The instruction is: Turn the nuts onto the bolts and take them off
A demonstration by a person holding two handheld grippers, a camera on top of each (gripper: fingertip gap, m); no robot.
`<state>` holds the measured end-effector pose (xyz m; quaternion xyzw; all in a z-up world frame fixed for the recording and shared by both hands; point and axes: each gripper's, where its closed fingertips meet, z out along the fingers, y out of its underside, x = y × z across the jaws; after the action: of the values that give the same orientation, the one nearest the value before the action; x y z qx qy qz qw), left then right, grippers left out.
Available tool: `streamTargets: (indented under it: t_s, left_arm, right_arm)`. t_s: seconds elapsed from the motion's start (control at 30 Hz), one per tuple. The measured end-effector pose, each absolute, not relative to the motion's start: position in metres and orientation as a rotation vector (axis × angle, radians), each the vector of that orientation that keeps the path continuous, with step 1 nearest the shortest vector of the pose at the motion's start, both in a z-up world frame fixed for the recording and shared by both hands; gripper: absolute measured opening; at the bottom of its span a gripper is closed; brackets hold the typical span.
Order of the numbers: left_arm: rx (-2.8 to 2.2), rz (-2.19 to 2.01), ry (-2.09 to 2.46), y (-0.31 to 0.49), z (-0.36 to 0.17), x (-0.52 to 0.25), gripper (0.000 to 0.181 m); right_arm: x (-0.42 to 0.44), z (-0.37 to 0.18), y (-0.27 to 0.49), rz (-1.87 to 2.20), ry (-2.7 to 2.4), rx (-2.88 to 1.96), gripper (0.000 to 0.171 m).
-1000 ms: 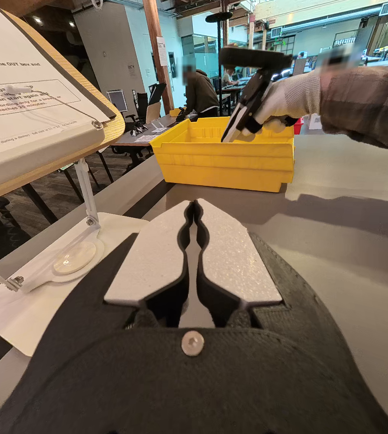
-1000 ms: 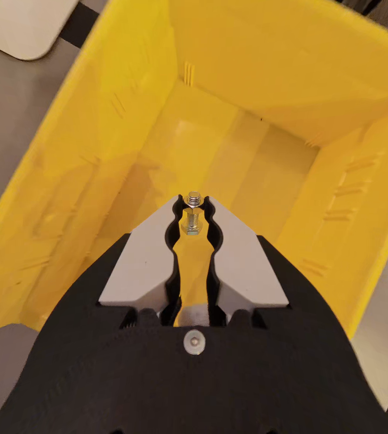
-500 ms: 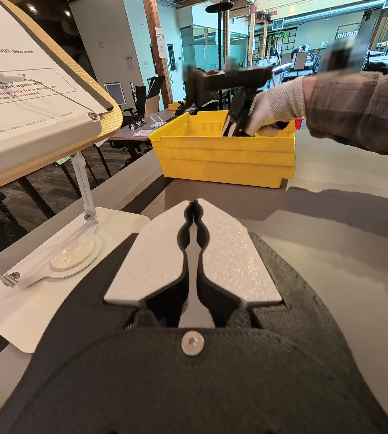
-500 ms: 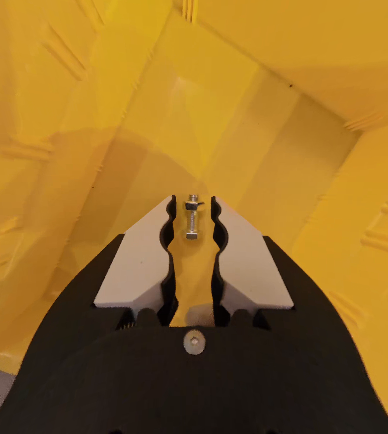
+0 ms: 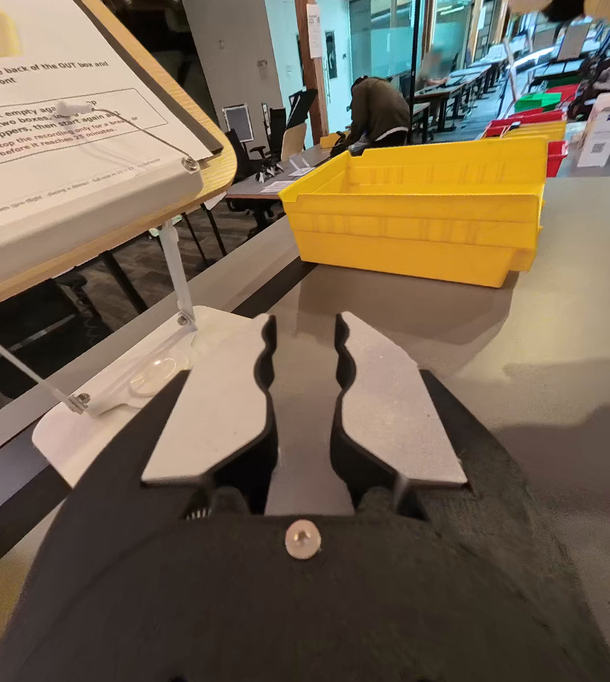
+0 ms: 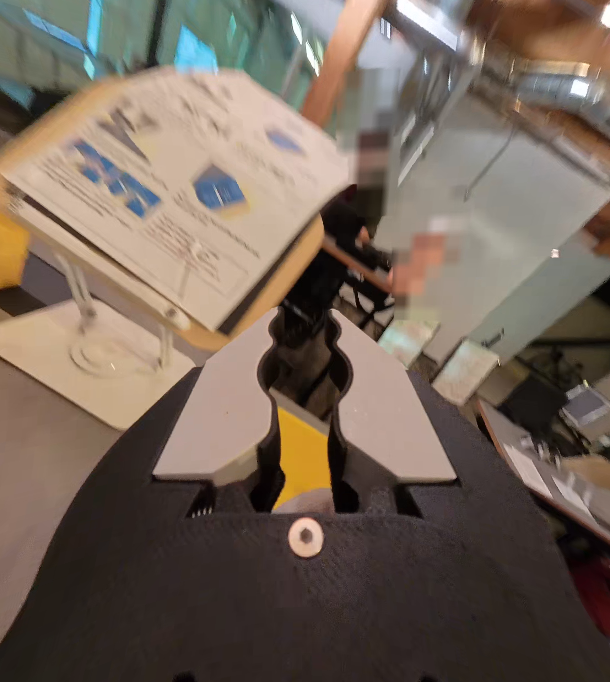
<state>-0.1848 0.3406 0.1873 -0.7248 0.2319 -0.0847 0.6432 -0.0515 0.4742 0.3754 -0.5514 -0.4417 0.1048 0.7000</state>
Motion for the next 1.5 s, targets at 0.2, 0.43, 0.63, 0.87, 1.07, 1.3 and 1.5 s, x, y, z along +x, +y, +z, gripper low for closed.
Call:
streamTargets:
  t_s: [0.2,0.43,0.63,0.87,1.07,1.3,1.5]
  left_arm:
    - [-1.676,-0.156,0.518,0.344,0.182,-0.183,0.042]
    - [-1.674,-0.14,0.485,0.346,0.184,-0.189,0.039]
    - [-1.633,-0.141,0.476,0.342,0.205,-0.191,0.04]
    - [-1.628,0.018,0.525,0.324,0.262,-0.225,0.034]
    - [-1.79,0.217,0.504,0.308,0.295,-0.325,0.025]
    - [-2.162,0.303,0.699,0.311,0.251,-0.442,0.025]
    - [-2.454,0.279,1.021,0.314,0.175,-0.501,0.027]
  right_arm:
    - [-0.114,0.394,0.404,0.46,-1.097,-0.932,0.016]
    - [-0.142,0.39,0.387,0.609,-1.126,-0.918,0.016]
    - [-0.154,0.384,0.372,0.722,-1.115,-0.895,0.013]
    - [-0.156,0.375,0.372,0.724,-1.148,-0.903,0.01]
    - [-0.152,0.366,0.386,0.786,-1.127,-0.945,0.009]
    - [-0.157,0.337,0.405,0.806,-1.154,-1.023,0.01]
    - [-0.165,0.307,0.417,0.789,-1.206,-1.083,0.01]
